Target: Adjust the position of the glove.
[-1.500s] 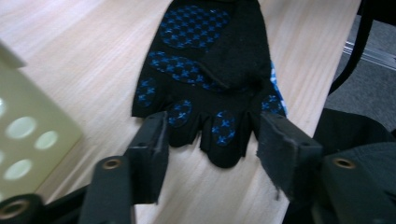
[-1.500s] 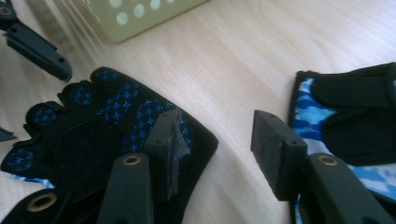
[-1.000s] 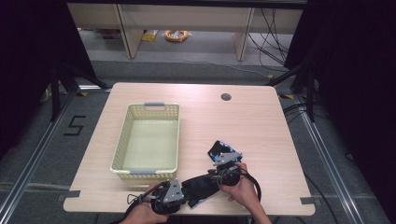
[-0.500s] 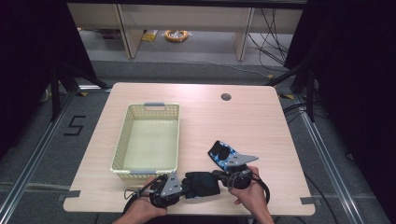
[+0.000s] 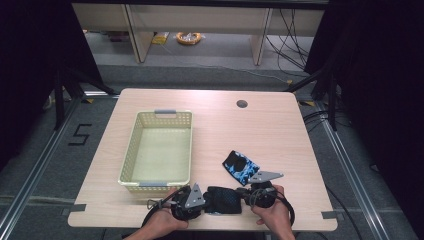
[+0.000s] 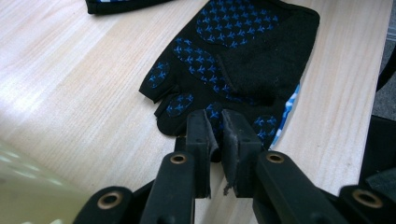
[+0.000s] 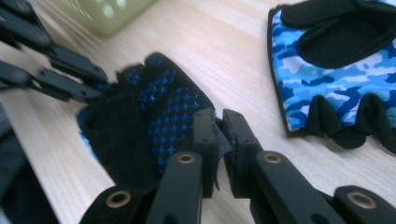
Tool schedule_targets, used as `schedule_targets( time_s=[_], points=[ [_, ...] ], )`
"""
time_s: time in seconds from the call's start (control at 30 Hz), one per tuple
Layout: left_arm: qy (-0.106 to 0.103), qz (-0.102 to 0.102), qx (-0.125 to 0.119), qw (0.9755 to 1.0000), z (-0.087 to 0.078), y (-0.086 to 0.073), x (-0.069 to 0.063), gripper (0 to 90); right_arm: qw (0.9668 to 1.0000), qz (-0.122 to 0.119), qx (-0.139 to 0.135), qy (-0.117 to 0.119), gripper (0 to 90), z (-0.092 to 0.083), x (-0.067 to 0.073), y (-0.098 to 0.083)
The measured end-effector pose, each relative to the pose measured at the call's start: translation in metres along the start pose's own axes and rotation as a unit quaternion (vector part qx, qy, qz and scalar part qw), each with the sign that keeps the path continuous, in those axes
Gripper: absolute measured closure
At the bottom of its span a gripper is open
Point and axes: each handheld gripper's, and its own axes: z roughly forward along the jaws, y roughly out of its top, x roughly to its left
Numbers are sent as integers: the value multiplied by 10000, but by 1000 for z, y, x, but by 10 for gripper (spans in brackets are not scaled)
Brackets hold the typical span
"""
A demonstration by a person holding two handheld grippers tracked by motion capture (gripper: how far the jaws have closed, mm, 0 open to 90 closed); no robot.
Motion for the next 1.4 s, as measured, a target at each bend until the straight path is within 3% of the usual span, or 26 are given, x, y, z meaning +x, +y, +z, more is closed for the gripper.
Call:
schedule_targets(
  time_s=[0.03, 0.1, 0.13, 0.2, 0.23, 0.27, 0.33, 0.37, 0.4, 0.43, 0.53, 0.67, 0.77, 0.83, 1.03, 1.2, 1.37, 1.4],
  points=[
    [29, -15, -16, 10000, 0, 0, 0, 796, 9999, 23, 164, -21, 827, 0, 2, 0],
    [40, 129, 48, 9999, 0, 0, 3, 778, 9997, -58, 187, -125, 777, 4, 2, 0],
    [22, -1, 40, 10000, 0, -1, 2, 765, 9997, -36, 216, -139, 746, 4, 2, 0],
    [-44, -12, 55, 10000, -2, -1, 3, 705, 9998, -10, 135, -120, 659, 2, 1, 1],
    [-13, -12, 29, 10000, -3, -2, 3, 692, 9997, -132, 164, -147, 622, 0, -1, 2],
    [19, 63, 34, 10000, -5, -3, 3, 692, 9998, -121, 20, -174, 591, 0, -1, 3],
    [61, 75, -12, 10000, -10, -5, 2, 674, 9990, -389, 14, -214, 578, -6, -3, 6],
    [41, 34, -81, 10000, -13, -5, 3, 646, 9989, -408, -2, -235, 573, -11, -2, 8],
    [54, 28, -71, 10000, -17, -5, 5, 603, 9978, -560, -130, -316, 574, -15, -3, 10],
    [37, -53, -129, 9999, -19, -5, 5, 594, 9969, -641, -231, -402, 578, -18, -4, 12],
    [16, -52, -171, 9998, -30, -7, 6, 586, 9936, -891, -289, -628, 650, -26, -10, 18],
    [-66, -277, -217, 9994, -41, -15, 4, 520, 9883, -1198, -204, -917, 793, -25, -23, 29],
    [-45, -292, -122, 9995, -51, -23, 5, 454, 9852, -1314, -68, -1096, 878, -20, -34, 36],
    [-57, -450, -182, 9988, -57, -27, 5, 420, 9827, -1293, 174, -1312, 900, -12, -45, 42],
    [25, -666, -264, 9974, -72, -38, 11, 400, 9827, -1250, 371, -1319, 900, -1, -53, 45],
    [106, -829, -179, 9963, -78, -48, 16, 363, 9834, -1039, 596, -1364, 900, 4, -57, 40],
    [153, -870, -186, 9959, -82, -53, 18, 365, 9851, -860, 922, -1166, 900, 8, -57, 33],
    [164, -758, -166, 9969, -83, -53, 19, 366, 9850, -907, 921, -1145, 900, 10, -56, 32]
  ],
)
